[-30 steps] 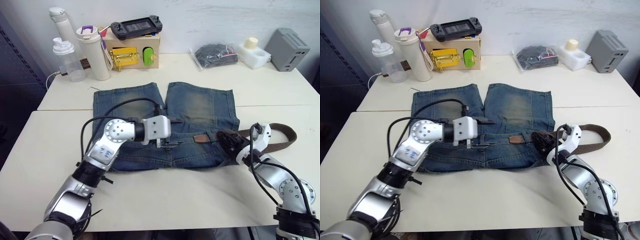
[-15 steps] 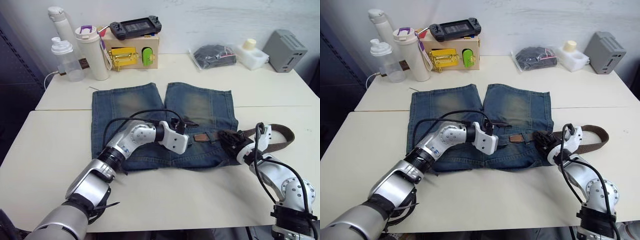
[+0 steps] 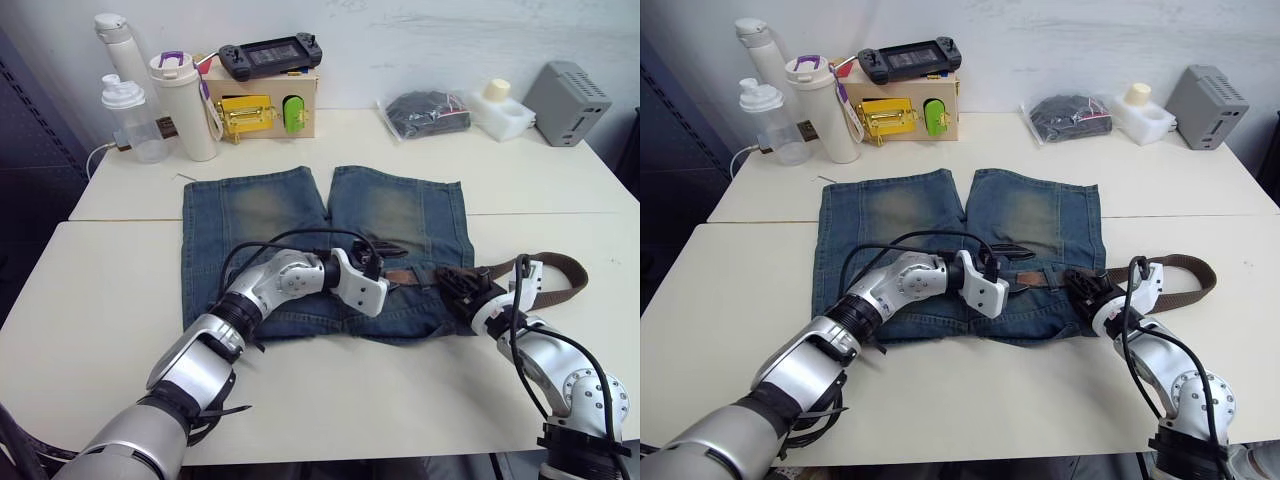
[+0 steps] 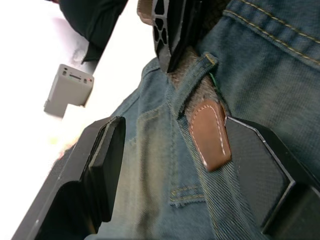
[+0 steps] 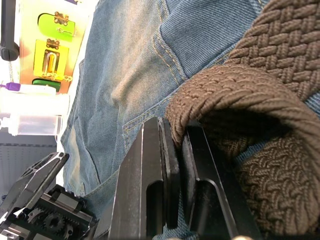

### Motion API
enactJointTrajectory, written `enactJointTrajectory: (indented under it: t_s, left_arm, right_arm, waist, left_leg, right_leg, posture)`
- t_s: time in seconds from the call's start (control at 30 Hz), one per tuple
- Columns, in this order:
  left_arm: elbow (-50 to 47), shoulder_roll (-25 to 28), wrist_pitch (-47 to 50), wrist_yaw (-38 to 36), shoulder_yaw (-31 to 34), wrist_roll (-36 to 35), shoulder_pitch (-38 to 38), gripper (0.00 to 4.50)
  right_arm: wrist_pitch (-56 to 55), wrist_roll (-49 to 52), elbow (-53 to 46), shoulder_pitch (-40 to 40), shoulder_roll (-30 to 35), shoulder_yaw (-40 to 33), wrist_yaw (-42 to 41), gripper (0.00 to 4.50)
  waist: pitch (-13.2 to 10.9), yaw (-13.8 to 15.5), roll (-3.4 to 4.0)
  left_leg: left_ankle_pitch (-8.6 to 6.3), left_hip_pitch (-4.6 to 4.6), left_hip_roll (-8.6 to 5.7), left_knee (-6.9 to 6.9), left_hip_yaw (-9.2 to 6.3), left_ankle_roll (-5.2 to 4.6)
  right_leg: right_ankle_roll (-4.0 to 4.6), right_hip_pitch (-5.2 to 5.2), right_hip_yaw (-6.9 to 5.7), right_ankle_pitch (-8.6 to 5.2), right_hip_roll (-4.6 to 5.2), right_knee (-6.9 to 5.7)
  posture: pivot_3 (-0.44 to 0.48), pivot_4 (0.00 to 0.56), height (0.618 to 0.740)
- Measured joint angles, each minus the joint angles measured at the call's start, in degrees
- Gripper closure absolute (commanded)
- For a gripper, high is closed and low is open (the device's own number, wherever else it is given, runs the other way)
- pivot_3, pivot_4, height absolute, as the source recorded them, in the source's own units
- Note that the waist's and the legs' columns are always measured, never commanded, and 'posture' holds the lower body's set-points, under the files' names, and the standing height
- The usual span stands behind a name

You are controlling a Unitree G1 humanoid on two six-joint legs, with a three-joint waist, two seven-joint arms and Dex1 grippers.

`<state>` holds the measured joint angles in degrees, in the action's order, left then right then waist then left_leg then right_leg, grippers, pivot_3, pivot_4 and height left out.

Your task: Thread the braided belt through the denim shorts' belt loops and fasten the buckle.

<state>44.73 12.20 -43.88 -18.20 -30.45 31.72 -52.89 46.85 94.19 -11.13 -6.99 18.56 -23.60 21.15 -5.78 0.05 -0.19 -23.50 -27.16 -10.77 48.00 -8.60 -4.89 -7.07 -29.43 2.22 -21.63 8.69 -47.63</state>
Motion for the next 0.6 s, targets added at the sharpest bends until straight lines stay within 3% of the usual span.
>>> enactJointTrajectory:
  t_s: [0.1, 0.3, 0.6]
  left_arm:
    - [0.54, 0.0, -0.53, 0.42, -0.08, 0.35, -0.05, 1.71]
    - [0.31, 0.17, -0.59, 0.61, 0.5, 0.27, -0.98, 4.14]
    - [-0.83, 0.22, -0.11, -0.81, 0.75, -0.18, -1.18, 4.14]
  right_arm:
    - [-0.49, 0.3, -0.05, 0.06, 0.01, 0.27, 0.32, 4.5]
    - [-0.57, 0.59, -0.24, 0.12, 0.1, 1.09, 0.29, 4.5]
    - [-0.58, 0.61, -0.31, 0.27, 0.97, 1.67, 0.41, 4.5]
  waist:
    - [0.0, -0.04, 0.0]
    - [0.04, -0.16, 0.01]
    - [0.15, -0.16, 0.01]
  left_leg:
    - [0.0, 0.0, 0.0, 0.0, -0.01, 0.0]
    - [-0.04, 0.01, 0.01, -0.01, -0.12, 0.07]
    - [-0.04, 0.0, 0.01, -0.01, -0.15, 0.07]
  right_leg:
    - [0.0, -0.01, 0.03, 0.0, -0.01, 0.0]
    - [0.0, -0.02, 0.11, 0.0, -0.03, -0.07]
    - [0.0, -0.04, 0.16, 0.0, -0.05, -0.09]
  posture:
    - [0.0, 0.15, 0.646]
    - [0.0, 0.15, 0.646]
    - [0.0, 0.15, 0.646]
